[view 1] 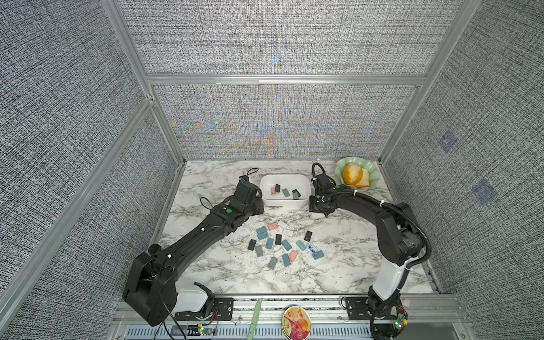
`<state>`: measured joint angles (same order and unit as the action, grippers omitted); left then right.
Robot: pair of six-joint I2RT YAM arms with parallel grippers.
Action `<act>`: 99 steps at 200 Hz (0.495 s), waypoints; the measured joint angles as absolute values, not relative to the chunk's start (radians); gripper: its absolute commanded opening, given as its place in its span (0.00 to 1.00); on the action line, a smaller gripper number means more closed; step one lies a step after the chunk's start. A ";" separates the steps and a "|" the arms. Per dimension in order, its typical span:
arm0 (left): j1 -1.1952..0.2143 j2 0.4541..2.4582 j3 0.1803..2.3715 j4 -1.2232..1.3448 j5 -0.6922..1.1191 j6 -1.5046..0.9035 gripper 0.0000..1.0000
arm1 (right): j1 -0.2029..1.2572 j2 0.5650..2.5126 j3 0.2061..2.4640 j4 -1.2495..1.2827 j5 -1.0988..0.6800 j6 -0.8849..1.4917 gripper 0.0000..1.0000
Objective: Put the eraser in the storage box
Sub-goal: Pick up the eraser from the center of the board.
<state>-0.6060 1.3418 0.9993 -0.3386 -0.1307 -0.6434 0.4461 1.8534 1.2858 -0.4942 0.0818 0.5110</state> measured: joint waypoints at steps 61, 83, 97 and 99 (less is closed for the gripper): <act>-0.606 1.325 0.976 -0.339 -0.131 -0.644 0.41 | 0.446 1.868 1.261 -0.436 0.080 0.569 0.47; -0.606 1.319 0.974 -0.339 -0.132 -0.643 0.41 | 0.446 1.878 1.261 -0.422 0.076 0.585 0.48; -0.606 1.318 0.973 -0.339 -0.132 -0.643 0.41 | 0.446 1.885 1.261 -0.414 0.075 0.594 0.48; -0.606 1.318 0.973 -0.339 -0.132 -0.643 0.41 | 0.446 1.887 1.261 -0.413 0.075 0.595 0.48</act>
